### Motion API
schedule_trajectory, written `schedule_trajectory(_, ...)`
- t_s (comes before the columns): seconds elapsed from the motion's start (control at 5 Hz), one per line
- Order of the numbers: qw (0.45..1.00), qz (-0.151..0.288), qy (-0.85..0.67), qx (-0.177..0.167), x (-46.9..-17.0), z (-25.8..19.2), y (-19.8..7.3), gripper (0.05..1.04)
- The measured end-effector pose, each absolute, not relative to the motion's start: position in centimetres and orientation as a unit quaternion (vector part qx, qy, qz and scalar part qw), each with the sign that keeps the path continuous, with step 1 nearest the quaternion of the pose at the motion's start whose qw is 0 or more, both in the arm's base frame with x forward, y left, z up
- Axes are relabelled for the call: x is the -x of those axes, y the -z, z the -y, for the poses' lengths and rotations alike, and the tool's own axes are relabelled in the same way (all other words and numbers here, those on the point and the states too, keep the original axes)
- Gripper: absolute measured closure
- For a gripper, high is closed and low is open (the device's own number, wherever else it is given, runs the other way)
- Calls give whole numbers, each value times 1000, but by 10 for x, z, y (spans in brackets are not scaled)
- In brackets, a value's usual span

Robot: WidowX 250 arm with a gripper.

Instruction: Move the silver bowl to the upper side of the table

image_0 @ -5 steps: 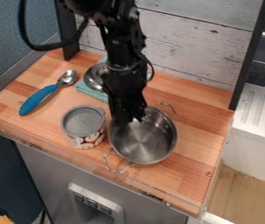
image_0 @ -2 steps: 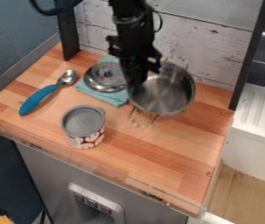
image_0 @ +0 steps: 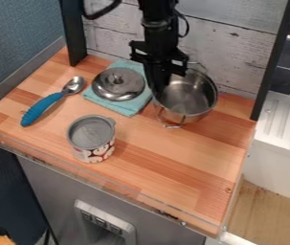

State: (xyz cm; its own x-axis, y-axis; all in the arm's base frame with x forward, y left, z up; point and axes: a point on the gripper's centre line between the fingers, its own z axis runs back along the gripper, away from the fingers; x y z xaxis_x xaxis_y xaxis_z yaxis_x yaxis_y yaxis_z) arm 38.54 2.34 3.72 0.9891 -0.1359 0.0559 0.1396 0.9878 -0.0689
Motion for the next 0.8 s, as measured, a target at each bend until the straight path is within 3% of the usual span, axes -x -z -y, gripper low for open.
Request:
schedule_trajectory(0.4, 997, 4, 73, 20, -385, -27, -15, 977)
schedule_trajectory(0.6, 997, 8, 80, 17, -386, -27, -13, 794)
schedule_trajectory(0.8, 997, 13, 69, 16, -387, -27, -15, 508)
